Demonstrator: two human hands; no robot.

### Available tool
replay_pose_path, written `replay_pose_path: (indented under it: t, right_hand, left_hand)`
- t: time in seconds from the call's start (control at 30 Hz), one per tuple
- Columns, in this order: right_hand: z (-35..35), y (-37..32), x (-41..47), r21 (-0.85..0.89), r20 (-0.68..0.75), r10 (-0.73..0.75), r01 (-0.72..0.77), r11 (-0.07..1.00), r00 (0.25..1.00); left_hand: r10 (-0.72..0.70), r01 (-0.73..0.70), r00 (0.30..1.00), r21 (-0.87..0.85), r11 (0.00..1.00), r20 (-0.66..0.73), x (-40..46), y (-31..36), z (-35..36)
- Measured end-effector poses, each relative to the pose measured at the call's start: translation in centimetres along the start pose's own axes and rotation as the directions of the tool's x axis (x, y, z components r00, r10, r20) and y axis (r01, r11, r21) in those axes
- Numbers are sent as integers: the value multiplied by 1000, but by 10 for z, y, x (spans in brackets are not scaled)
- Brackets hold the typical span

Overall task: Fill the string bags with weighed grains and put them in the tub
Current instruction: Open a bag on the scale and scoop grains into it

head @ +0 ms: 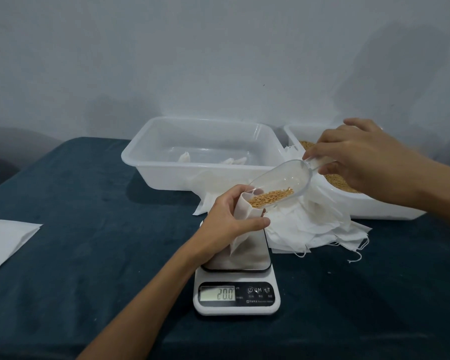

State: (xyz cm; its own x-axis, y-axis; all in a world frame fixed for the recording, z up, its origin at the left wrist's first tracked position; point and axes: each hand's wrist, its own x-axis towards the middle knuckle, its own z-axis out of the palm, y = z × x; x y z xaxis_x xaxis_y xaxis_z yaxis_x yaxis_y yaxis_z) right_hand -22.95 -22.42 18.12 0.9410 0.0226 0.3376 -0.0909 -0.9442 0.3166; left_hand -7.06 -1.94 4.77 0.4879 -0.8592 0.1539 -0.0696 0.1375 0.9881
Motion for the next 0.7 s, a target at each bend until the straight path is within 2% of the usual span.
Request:
replay_pose_path:
  t: [0.7]
  right_hand:
    - [-4, -1, 1, 20, 26, 30, -30, 999, 999]
  left_hand:
    - [-10, 10, 1000, 1, 1000, -8, -1, 3, 1]
